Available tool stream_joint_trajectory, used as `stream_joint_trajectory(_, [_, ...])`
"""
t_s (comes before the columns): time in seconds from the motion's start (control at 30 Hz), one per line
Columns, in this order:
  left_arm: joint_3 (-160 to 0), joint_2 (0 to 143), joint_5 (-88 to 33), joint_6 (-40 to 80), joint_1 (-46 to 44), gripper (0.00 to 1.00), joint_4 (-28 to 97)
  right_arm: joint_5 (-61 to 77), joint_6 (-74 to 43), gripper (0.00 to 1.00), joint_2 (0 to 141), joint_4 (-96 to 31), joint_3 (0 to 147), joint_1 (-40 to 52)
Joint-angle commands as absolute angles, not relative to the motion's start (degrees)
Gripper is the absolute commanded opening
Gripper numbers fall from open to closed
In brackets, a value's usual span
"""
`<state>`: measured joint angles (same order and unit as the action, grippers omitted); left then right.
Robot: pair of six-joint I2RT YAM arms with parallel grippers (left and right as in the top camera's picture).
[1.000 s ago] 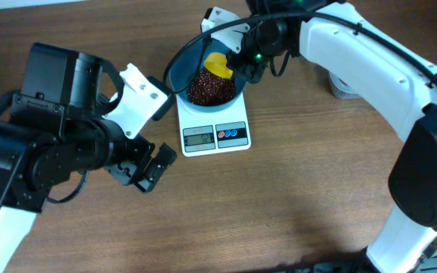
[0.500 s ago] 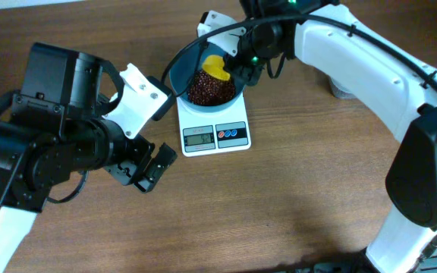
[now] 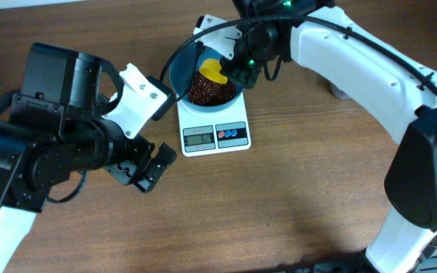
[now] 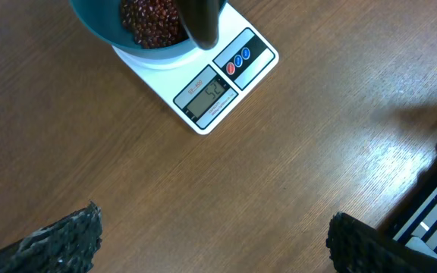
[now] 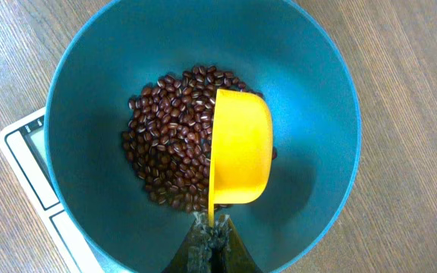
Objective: Scoop item into bowl and weigh 50g on scale
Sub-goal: 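Lower the scoop into the teal bowl and tip out beans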
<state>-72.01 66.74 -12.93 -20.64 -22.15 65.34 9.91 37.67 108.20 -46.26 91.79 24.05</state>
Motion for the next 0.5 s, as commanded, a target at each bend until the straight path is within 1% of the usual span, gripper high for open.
stream_joint_trajectory(0.0, [-73.0,66.0,-13.7,-21.5,-22.3,0.99,65.3,9.9,37.5,0.04,109.1,-46.1,91.2,24.8])
stream_joint_trajectory(0.47, [-73.0,66.0,-13.7,-21.5,-22.3,0.99,65.3,9.9,37.3,0.04,109.8,-44.2,89.8,24.8])
